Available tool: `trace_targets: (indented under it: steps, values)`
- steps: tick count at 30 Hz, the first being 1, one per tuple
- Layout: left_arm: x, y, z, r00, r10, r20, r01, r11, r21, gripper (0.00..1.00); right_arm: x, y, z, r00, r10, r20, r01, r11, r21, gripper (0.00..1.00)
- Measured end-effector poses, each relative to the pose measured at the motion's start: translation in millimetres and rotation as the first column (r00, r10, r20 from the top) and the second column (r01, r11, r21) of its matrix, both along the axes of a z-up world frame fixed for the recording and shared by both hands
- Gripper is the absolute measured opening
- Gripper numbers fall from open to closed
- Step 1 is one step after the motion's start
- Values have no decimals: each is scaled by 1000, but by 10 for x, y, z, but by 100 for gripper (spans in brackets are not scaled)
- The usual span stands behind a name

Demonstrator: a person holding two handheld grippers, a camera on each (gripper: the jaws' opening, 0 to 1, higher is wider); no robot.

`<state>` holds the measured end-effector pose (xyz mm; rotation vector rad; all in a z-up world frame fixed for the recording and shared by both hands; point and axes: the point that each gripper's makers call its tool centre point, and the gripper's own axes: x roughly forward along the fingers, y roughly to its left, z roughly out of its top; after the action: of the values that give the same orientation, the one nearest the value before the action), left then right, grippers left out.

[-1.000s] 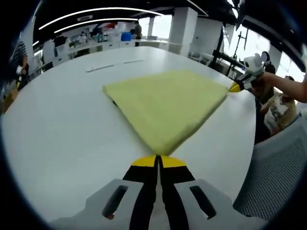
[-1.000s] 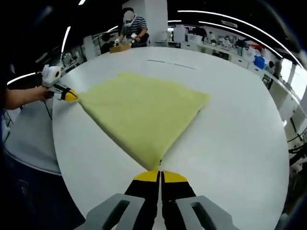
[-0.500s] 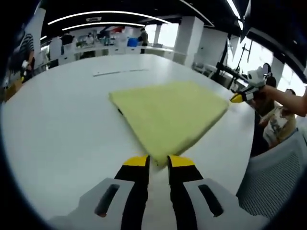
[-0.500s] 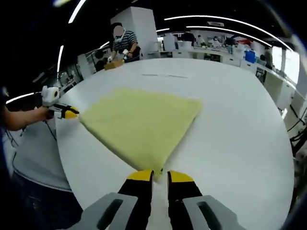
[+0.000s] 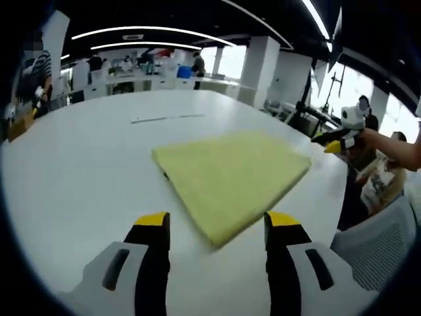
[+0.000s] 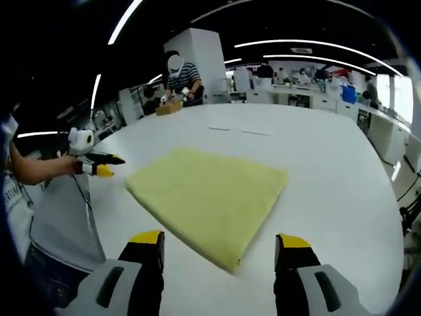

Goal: Fold the garment on the visible template until the final outline fits inside the template.

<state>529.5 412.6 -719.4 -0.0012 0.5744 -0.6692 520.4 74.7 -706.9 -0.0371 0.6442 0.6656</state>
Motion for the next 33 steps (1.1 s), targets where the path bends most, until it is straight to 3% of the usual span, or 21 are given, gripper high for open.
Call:
trace_targets:
  steps: [10,13,18,24,29,33]
  values:
    - [-51,-65,208,999,-10,48,12,999,-37,75,-125,155,194,998,44,36,-45,999,19,88]
    - [-46,-47,268,996,-2,93,5,999,-32,82,-167,186,241,997,55,56,-56,998,15,92]
    - [-85,-35,283,994,-8,109,10,1000,-17,89,-216,234,301,995,49,84,-52,998,38,99]
    - [-116,-34,285,992,-24,127,25,1000,-7,98,-279,255,314,993,53,103,-56,998,32,99]
    - [-145,-59,331,990,-12,138,17,999,-32,99,-294,241,303,993,39,112,-43,999,32,99]
    - [-180,-61,324,991,-9,136,11,1000,-12,99,-285,207,269,993,35,111,-38,999,25,99]
